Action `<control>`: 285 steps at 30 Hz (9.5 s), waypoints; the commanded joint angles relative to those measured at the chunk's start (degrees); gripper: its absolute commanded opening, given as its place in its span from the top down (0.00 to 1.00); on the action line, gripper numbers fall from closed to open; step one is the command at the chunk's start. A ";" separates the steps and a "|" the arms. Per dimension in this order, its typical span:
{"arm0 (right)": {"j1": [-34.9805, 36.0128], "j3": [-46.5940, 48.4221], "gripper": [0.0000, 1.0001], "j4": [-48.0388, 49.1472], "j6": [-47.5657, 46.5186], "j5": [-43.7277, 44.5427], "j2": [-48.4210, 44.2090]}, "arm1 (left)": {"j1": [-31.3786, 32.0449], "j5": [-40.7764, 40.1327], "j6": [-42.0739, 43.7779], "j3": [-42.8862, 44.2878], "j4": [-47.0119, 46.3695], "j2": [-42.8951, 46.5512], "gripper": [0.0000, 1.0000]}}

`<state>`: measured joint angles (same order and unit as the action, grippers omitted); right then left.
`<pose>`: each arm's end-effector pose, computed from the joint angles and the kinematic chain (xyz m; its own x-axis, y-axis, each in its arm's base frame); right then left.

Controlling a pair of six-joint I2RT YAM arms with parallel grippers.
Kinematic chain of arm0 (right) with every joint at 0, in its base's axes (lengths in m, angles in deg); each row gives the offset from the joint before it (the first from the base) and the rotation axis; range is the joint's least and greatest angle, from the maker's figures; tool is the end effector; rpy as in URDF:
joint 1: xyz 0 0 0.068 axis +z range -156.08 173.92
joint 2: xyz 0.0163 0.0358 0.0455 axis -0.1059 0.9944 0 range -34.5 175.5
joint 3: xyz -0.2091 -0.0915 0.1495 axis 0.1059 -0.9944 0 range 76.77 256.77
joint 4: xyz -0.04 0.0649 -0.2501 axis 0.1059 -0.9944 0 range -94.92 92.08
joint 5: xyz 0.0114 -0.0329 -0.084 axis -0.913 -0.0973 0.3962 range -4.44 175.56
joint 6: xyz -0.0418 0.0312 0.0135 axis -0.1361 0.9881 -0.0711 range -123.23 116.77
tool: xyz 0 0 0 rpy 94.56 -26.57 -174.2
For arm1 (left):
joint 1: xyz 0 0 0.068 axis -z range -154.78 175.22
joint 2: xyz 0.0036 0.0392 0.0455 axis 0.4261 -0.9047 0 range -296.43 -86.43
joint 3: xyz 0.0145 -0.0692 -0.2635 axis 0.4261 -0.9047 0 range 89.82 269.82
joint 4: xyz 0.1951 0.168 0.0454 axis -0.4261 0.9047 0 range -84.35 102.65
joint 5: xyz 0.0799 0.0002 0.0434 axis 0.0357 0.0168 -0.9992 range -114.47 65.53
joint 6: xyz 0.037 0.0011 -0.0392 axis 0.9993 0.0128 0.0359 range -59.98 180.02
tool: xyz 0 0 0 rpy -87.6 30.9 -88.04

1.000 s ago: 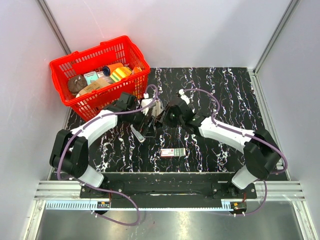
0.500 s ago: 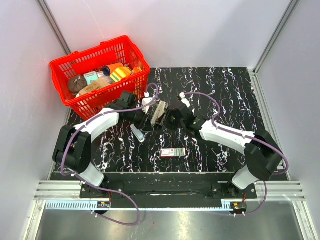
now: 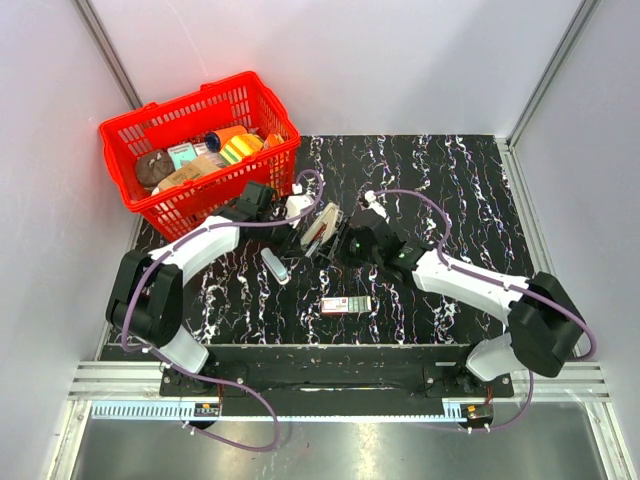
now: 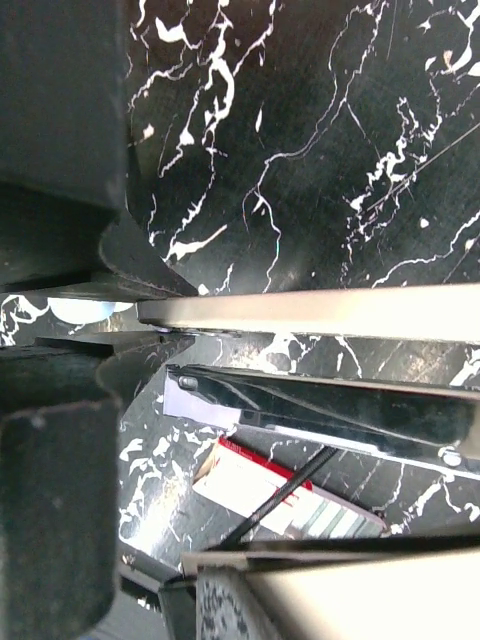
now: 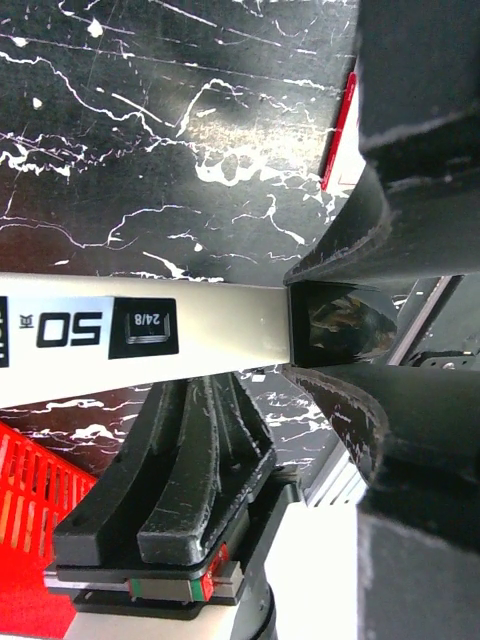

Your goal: Unload the staples from the stapler

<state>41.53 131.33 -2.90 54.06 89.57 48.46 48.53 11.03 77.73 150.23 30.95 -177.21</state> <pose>0.2198 0.2369 0.2516 -0.7872 0.3827 -0.4836 -0.0648 0.7285 0.6820 0.2887 -0.1468 0.2204 -0.5329 0.4994 -0.6831 0.8242 0.4893 -0.2852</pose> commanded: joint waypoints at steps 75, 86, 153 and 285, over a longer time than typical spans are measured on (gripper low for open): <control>-18.26 20.75 1.00 -18.76 -34.80 23.94 19.95 | -10.55 -3.43 2.32 15.01 27.34 20.03 0.01; -20.02 22.15 0.27 -19.98 -38.05 17.88 16.54 | -22.25 -2.36 6.37 18.26 37.19 20.90 0.01; -3.14 35.52 0.81 -12.52 -81.04 -4.98 41.41 | -29.02 -5.10 4.96 17.38 41.32 27.50 0.01; 7.33 11.96 0.64 -19.64 -20.38 21.06 11.78 | -29.20 -3.16 6.28 8.94 38.07 32.07 0.01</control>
<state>54.34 138.24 -28.66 39.97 115.01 57.55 19.64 6.22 84.33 159.30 71.54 -145.76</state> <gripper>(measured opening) 0.343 0.988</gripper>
